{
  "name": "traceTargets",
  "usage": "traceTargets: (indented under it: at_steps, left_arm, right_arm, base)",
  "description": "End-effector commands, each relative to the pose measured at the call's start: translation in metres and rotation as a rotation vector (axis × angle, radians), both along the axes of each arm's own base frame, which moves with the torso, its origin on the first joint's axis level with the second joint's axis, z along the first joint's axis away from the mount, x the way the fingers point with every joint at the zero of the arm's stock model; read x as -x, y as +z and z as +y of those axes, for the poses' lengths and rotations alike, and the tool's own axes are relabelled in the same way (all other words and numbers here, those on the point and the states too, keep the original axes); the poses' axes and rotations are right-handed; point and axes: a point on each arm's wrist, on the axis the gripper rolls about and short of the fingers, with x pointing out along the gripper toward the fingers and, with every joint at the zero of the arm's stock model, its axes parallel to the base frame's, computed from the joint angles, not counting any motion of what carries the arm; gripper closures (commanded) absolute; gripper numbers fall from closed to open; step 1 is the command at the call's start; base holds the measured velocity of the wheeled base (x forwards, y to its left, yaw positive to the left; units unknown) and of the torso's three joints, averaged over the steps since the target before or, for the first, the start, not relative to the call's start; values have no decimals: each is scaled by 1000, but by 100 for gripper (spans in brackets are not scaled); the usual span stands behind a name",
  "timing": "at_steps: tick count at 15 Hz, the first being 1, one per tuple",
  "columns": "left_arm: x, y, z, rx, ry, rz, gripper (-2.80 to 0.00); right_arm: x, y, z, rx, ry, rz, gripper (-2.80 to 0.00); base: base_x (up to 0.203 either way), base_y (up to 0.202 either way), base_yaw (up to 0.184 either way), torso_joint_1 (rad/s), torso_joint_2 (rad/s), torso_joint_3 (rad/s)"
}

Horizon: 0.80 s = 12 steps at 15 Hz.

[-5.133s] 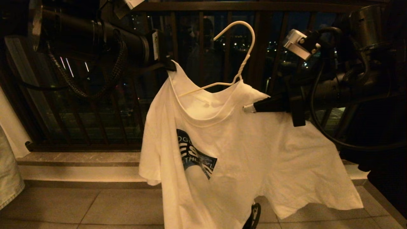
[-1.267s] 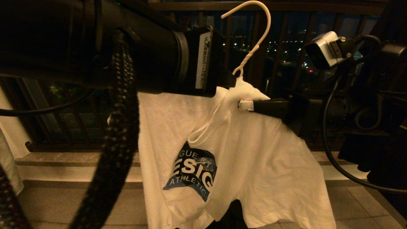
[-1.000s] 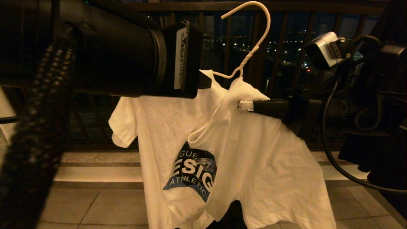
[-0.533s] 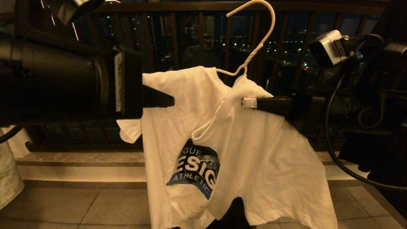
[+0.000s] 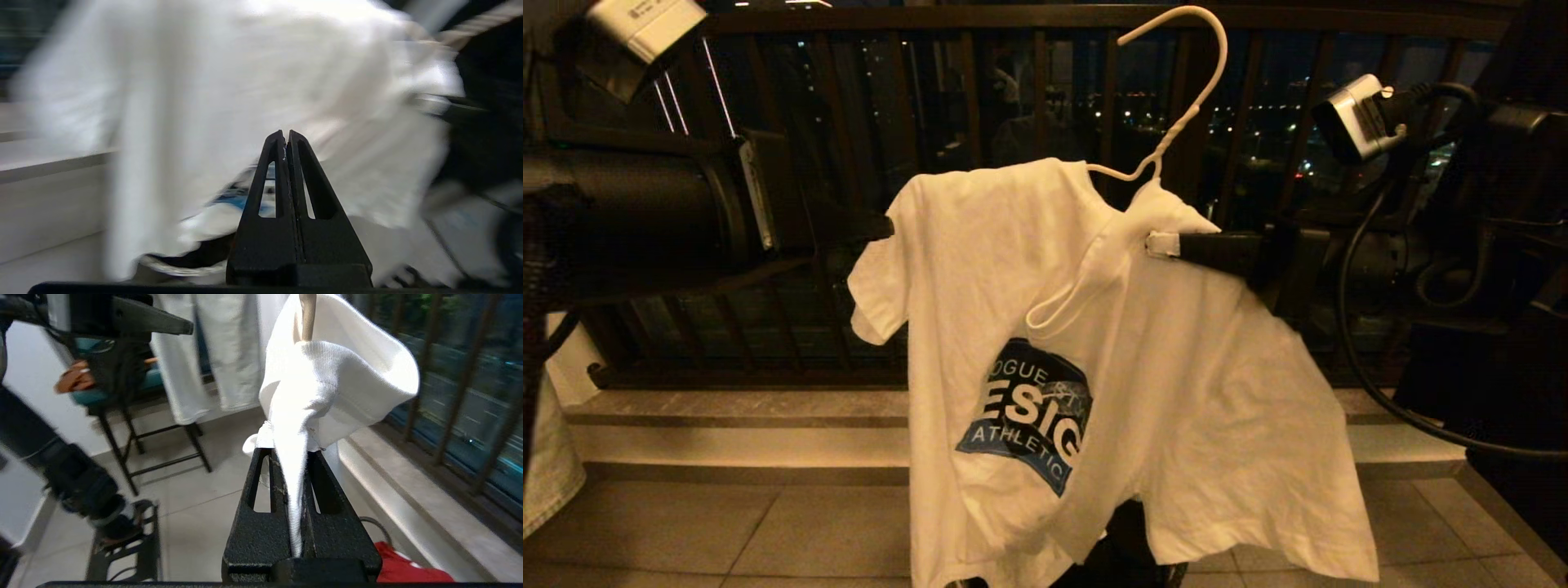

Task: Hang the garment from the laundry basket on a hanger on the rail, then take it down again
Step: Hang the clothes rack on the clothesline

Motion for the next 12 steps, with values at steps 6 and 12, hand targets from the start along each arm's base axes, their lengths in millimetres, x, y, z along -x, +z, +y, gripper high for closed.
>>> traceTargets:
  at_steps: [6, 12]
  left_arm:
    - [-9, -10, 0, -41, 16, 45, 0]
    - [-7, -8, 0, -36, 15, 37, 0]
  right_arm:
    - [-5, -3, 0, 4, -4, 7, 0]
    - [-5, -3, -4, 5, -13, 7, 0]
  base:
    - [0, 0, 0, 0, 0, 0]
    - [0, 0, 0, 0, 0, 0]
